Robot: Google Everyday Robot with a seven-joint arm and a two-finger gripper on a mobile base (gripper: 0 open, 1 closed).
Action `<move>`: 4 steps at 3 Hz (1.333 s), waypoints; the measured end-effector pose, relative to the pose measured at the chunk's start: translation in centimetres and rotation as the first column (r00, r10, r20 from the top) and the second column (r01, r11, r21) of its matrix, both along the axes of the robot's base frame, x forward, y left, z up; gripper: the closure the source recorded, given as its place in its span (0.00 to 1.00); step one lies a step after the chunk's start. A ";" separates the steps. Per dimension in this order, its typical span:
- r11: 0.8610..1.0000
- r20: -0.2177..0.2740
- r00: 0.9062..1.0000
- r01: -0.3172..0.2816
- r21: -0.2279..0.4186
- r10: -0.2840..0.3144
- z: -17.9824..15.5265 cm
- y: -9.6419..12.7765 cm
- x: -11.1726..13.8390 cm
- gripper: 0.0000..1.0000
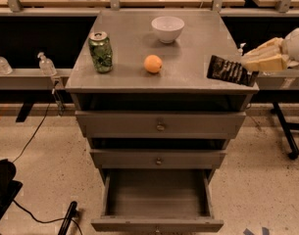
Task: Place rxbar chocolate into bottom drawer
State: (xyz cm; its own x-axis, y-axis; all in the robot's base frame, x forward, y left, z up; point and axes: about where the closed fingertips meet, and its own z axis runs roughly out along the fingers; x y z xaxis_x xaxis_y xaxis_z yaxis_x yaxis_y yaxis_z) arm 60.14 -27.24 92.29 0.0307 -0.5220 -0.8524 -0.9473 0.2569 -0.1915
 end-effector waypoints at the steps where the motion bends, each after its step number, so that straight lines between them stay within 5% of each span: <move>1: 0.999 0.010 1.000 -0.020 0.035 0.020 -1.9 1.6 -0.7 1.00; 2: 0.995 0.123 0.992 -0.022 0.098 0.010 -1.8 3.0 -2.8 1.00; 3: 0.992 0.224 0.974 0.001 0.127 -0.030 -2.7 3.0 -4.2 1.00; 4: 0.992 0.227 0.973 0.003 0.127 -0.032 -2.8 3.0 -4.3 1.00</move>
Offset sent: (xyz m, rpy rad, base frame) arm -0.1314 0.1675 -0.2051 0.3233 -0.0413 0.1848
